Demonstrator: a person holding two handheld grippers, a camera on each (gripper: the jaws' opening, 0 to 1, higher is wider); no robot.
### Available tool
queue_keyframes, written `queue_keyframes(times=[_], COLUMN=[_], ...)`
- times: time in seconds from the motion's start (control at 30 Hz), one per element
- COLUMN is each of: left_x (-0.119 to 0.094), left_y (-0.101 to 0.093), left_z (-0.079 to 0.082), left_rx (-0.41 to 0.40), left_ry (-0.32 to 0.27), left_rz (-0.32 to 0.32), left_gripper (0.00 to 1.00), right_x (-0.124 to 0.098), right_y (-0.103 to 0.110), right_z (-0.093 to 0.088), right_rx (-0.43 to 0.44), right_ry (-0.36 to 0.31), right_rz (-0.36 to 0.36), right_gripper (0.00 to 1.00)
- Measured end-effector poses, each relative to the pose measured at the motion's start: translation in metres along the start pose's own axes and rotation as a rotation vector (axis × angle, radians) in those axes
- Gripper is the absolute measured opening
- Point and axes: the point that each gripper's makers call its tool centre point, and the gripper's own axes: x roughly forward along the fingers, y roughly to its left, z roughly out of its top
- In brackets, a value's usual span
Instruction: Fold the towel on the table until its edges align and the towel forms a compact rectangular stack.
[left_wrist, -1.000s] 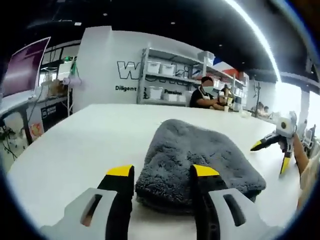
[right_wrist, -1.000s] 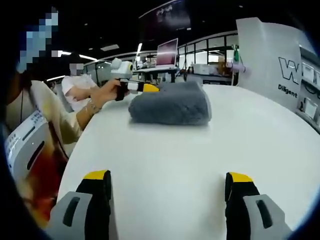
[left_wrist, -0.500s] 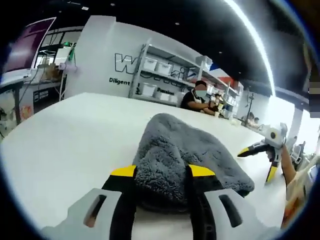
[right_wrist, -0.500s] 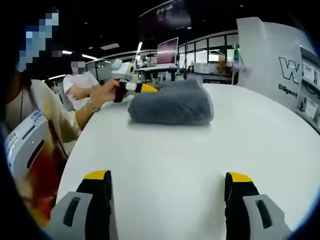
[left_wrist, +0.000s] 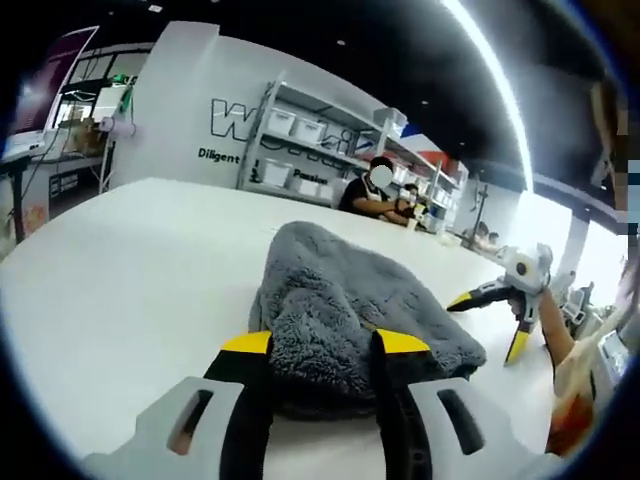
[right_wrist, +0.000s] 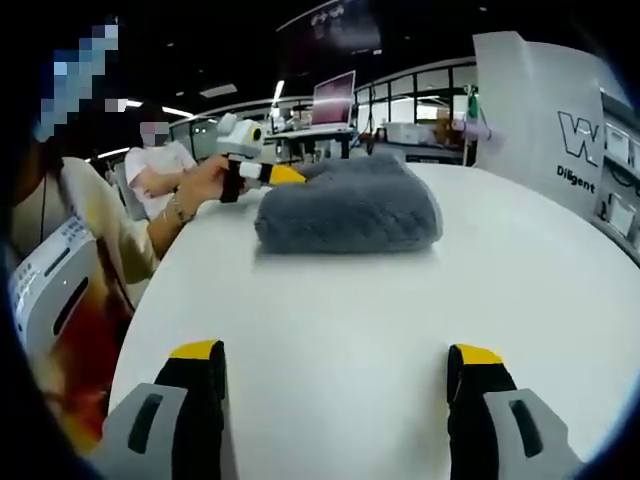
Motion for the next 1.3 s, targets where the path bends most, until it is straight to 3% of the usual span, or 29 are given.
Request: queue_keyframes(times=[0.27,0.4,0.83,1.03,1.1,1.13,1.2,1.3], left_x=[-0.001,-0.004,-0.001,-0.021,-0.026,-0.035,-0.038,-0.035], left_y=[-0.013,-0.037,-0.085,-0.075,-0.073,-0.069,-0.068,-0.077], left_z=[-0.002,-0.009,-0.020,0.006,0.023,0.044,0.055,0.069], left_rx=[0.015,0.032,0.025,0.128,0.162,0.202,0.226,0.305], left_ry=[0.017,0.048,0.091,0.073,0.028,-0.011,-0.029,-0.034], left_rz=[-0.027,-0.106,-0.246,-0.229,-0.216,-0.190,-0.186,-0.276], left_gripper=[0.36,0.37,0.37,0.36,0.37,0.37,0.38,0.41], right_x=[-0.002,-0.003,-0.006,-0.007,-0.007,-0.008,-0.008,-0.008], right_y=[0.000,0.000,-0.003,-0.002,-0.002,-0.003,-0.003,-0.002], right_z=[0.001,0.005,0.011,0.013,0.013,0.013,0.014,0.015], right_rx=[0.007,0.011,0.022,0.018,0.018,0.018,0.019,0.015], right_ry=[-0.007,-0.027,-0.056,-0.062,-0.063,-0.064,-0.066,-0.068], right_rz=[-0.003,-0.005,-0.015,-0.014,-0.016,-0.018,-0.018,-0.017], right_gripper=[0.94,0.94,0.94,0.94,0.95,0.95,0.95,0.95])
